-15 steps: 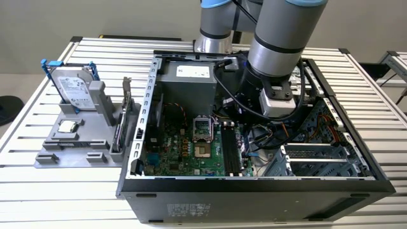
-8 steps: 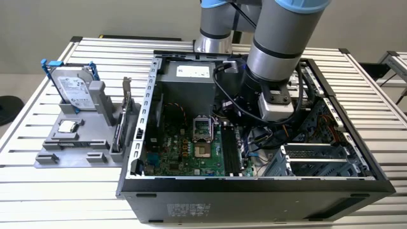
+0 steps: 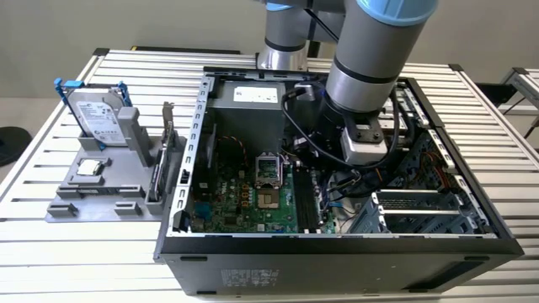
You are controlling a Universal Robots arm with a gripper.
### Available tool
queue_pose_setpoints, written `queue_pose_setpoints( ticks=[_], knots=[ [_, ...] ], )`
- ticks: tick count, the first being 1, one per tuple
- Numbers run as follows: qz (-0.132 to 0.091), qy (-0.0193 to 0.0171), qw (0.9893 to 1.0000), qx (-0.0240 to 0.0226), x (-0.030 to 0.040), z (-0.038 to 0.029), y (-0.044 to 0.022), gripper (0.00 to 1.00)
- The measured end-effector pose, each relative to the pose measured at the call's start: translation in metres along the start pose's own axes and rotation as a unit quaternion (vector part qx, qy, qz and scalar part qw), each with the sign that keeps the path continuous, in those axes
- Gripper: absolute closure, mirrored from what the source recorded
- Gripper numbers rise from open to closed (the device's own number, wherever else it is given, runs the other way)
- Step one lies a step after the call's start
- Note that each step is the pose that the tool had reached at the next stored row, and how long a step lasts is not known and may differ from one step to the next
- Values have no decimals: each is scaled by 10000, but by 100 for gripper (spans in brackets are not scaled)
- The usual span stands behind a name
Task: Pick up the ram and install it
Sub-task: 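Insert the ram into the slot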
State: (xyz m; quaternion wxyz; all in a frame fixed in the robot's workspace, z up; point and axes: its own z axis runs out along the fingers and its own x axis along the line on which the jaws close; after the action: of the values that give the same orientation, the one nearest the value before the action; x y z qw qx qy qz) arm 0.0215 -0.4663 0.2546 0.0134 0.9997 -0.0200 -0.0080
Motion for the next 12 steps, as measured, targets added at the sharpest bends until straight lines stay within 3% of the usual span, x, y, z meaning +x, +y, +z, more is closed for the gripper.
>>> queue_pose_setpoints(
  ticks=[12],
  knots=[
    [-64,2,10000,-1,-22,114,53,100]
  ],
)
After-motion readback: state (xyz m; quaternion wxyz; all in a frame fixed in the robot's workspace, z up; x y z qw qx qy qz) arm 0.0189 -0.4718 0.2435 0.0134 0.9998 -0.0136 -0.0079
